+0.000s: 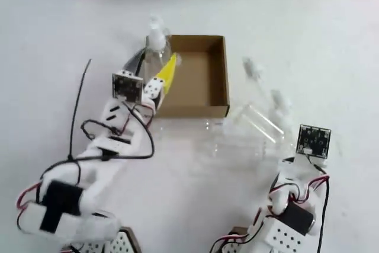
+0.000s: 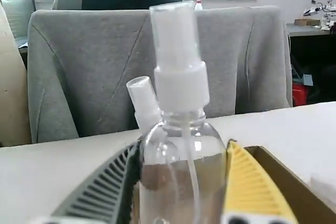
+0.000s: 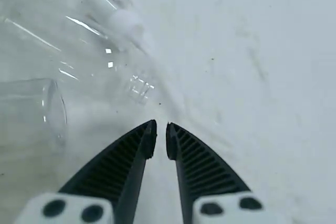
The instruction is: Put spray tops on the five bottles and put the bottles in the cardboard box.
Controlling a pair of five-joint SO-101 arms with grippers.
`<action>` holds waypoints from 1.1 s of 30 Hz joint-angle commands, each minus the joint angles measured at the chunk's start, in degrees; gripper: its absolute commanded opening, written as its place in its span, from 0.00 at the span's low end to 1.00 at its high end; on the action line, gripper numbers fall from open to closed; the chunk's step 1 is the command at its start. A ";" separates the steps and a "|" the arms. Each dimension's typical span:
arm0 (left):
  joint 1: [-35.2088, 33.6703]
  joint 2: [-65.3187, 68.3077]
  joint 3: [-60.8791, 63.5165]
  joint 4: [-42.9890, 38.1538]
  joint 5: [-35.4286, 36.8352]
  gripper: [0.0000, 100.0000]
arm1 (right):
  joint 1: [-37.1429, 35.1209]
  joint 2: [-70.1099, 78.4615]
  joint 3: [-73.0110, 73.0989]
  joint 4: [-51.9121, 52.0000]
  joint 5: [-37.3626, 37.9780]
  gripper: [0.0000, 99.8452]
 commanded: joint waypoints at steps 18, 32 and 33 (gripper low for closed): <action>-0.48 20.35 -14.07 -13.36 -0.35 0.02 | 0.22 -0.75 0.44 0.40 0.62 0.02; -1.80 27.65 -19.60 -12.92 -0.35 0.02 | 0.22 -0.75 0.44 0.40 0.62 0.02; -1.80 27.74 -19.60 -12.92 -0.35 0.02 | 0.22 -0.75 0.44 0.40 0.62 0.02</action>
